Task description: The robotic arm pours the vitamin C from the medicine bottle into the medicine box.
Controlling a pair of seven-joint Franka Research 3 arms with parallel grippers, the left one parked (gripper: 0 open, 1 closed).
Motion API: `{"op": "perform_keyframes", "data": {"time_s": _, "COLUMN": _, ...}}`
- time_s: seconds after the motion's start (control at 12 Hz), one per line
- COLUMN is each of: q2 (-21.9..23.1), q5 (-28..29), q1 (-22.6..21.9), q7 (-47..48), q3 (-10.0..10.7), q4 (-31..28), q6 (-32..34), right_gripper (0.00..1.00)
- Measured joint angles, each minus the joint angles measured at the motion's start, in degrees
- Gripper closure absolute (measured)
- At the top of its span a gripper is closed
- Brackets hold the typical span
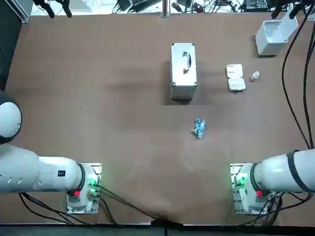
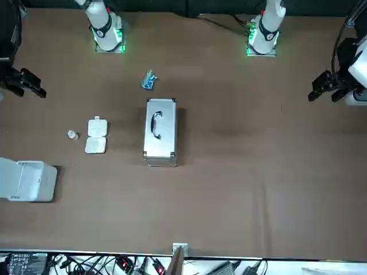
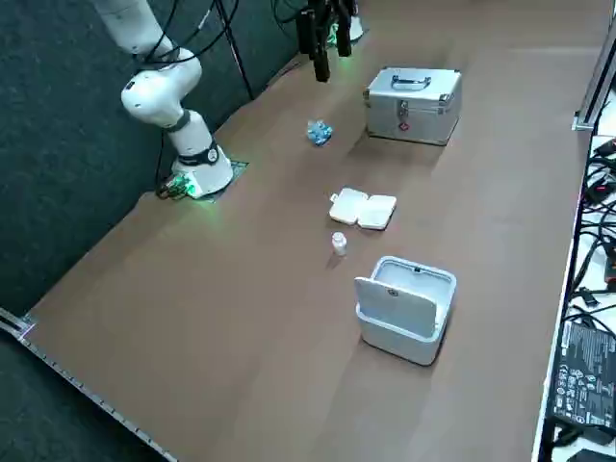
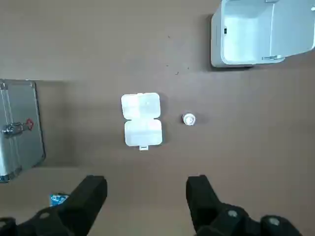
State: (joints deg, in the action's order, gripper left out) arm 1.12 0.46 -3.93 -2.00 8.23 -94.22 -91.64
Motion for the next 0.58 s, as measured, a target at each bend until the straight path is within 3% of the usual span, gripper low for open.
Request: {"op": "perform_keyframes", "data": {"time_s": 0.58, "q2": -0.11, "q5": 0.00, "q1": -0.09, "q7": 0.00, "q3": -0.35, "q4": -0.32, "q6": -0.41, "right_gripper": 0.00}}
